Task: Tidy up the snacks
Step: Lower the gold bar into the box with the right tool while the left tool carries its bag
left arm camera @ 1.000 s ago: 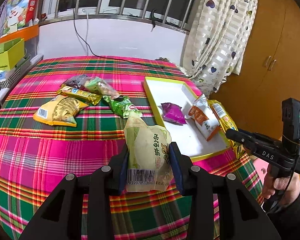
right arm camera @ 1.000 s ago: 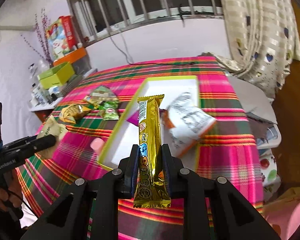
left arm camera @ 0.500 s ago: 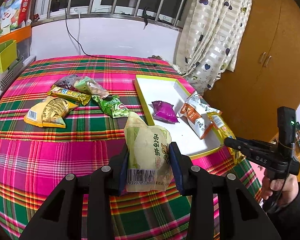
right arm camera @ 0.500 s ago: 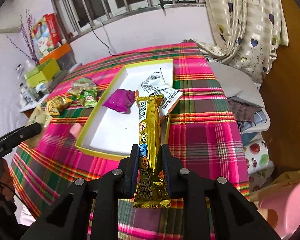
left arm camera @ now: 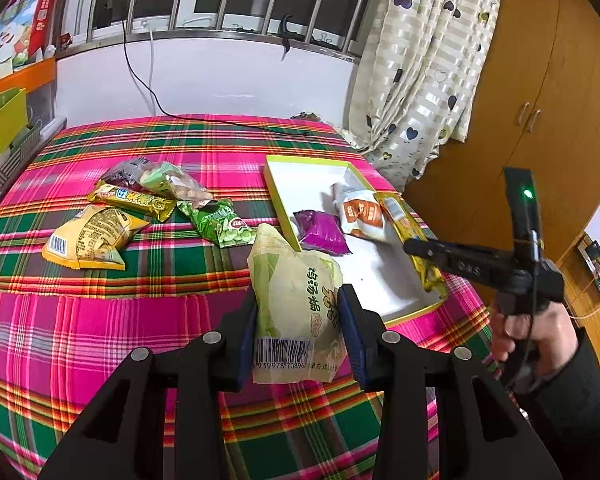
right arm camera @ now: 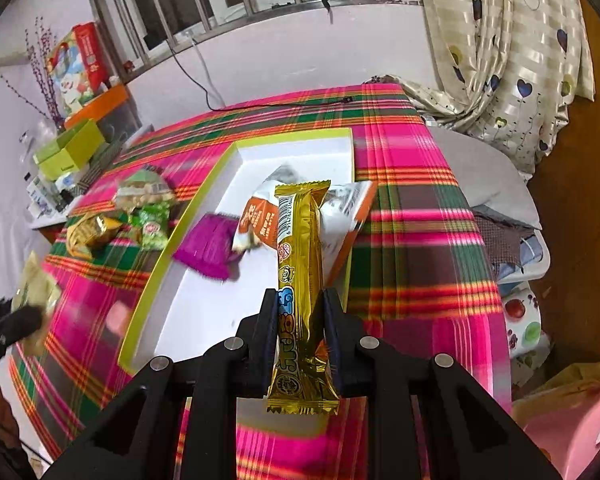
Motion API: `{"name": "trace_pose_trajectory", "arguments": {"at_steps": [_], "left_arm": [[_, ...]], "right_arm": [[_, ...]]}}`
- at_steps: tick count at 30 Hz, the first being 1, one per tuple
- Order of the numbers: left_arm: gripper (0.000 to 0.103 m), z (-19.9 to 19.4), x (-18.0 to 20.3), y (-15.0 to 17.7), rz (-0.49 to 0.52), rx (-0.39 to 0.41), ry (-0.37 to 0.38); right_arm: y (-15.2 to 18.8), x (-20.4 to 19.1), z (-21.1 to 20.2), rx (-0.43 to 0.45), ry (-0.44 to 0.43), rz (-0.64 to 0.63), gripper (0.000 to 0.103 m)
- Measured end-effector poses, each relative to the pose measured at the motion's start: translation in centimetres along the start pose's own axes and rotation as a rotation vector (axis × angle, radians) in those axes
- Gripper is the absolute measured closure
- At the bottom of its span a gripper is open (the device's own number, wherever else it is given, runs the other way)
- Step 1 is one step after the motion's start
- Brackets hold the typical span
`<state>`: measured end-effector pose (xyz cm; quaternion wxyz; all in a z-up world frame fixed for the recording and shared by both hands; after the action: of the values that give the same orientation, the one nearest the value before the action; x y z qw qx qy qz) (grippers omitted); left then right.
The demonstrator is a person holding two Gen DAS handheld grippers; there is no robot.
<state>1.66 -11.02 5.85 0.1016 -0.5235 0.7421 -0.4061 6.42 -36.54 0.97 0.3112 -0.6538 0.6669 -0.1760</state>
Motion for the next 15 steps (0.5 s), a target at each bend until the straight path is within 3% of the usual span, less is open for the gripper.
{"name": "trace_pose_trajectory", "arguments": {"at_steps": [8,15], "left_arm": [[0.064,0.8,0.5,-0.9,0.015,-0.007,0.004],[0.064,2.2,1.7,-1.4,0.033,-0.022,0.028]], "right_arm": [[-2.6,0.8,2.4,0.011,0.025,0.014,0.084],[1.1,0.1,0.1,0.007,-0.006,0.046,0.084]]}}
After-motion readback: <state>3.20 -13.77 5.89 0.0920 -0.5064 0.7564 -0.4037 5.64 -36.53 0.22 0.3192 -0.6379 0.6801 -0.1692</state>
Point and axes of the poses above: each gripper's, at about its wrist camera, not at the fingertips, and z roughly the way its jaws point, x to its right, y to its underside, the point moved 5 cm from there along z, roughly the way its jaws point, and after that the axes turned 3 degrees about y, right-handed, at the moved point
